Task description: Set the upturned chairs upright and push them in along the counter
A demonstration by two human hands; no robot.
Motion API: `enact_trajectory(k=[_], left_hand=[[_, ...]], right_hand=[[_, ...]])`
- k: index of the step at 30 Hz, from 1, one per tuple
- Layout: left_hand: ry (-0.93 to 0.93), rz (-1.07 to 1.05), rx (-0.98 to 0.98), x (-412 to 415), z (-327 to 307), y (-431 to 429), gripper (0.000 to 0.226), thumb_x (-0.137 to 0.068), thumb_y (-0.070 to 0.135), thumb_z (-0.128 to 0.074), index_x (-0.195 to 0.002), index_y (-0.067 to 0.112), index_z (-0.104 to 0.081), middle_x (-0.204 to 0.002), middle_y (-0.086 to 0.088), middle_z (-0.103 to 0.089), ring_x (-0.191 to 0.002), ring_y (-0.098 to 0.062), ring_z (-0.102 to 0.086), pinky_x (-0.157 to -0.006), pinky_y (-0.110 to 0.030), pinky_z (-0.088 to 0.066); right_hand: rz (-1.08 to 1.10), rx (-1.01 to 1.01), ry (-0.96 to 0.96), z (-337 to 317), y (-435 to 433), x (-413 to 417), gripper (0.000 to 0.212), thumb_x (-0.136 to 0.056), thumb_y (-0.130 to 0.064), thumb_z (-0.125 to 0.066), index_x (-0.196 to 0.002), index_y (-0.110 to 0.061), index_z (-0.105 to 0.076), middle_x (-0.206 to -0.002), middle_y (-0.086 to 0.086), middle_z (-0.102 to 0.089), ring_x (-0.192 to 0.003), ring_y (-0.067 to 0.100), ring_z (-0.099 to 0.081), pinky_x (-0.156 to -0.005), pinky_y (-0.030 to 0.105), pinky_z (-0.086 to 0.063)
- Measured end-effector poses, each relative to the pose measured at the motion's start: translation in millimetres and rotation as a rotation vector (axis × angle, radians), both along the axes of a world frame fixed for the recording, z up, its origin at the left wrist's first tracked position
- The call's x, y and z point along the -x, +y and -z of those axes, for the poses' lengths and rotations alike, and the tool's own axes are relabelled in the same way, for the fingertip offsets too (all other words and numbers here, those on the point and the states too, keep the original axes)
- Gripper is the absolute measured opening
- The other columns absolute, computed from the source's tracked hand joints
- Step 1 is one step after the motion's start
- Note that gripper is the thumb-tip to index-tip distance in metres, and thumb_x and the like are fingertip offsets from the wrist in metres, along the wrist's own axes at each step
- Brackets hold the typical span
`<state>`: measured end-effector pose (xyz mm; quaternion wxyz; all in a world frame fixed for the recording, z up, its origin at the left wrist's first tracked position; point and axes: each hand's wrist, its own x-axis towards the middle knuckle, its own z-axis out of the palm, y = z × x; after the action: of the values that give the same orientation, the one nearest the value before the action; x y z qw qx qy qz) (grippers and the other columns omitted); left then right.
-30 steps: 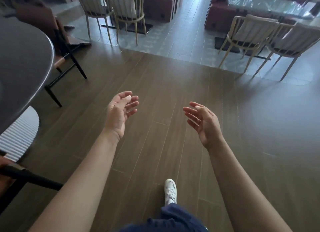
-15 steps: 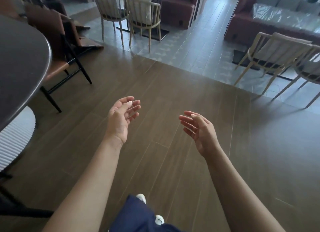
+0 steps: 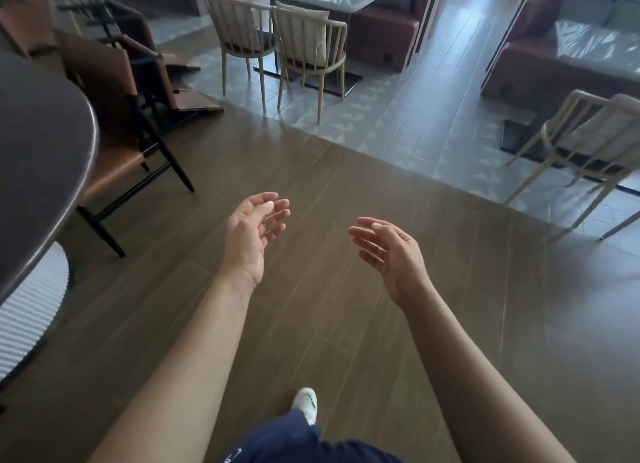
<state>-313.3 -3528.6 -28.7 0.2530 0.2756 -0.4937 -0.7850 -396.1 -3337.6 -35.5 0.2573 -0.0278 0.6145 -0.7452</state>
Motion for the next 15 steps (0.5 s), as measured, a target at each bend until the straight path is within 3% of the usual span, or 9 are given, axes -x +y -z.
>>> enact_trajectory(k=[15], left_hand=[[-0.040,-0.101,0.012,177,2,-105,0.019,-0.095,0.006,-0.045,-0.097,0.014,-0.062,-0.101,-0.011,-0.070,-0.092,-0.023,-0.066,-0.083,-0.033,-0.049]], right_hand=[[-0.032,0.031,-0.012,1,-105,208,0.025,-0.098,-0.016,-0.047,-0.101,-0.017,-0.072,-0.099,0.006,-0.076,-0.095,0.018,-0.068,-0.081,0.029,-0.049]])
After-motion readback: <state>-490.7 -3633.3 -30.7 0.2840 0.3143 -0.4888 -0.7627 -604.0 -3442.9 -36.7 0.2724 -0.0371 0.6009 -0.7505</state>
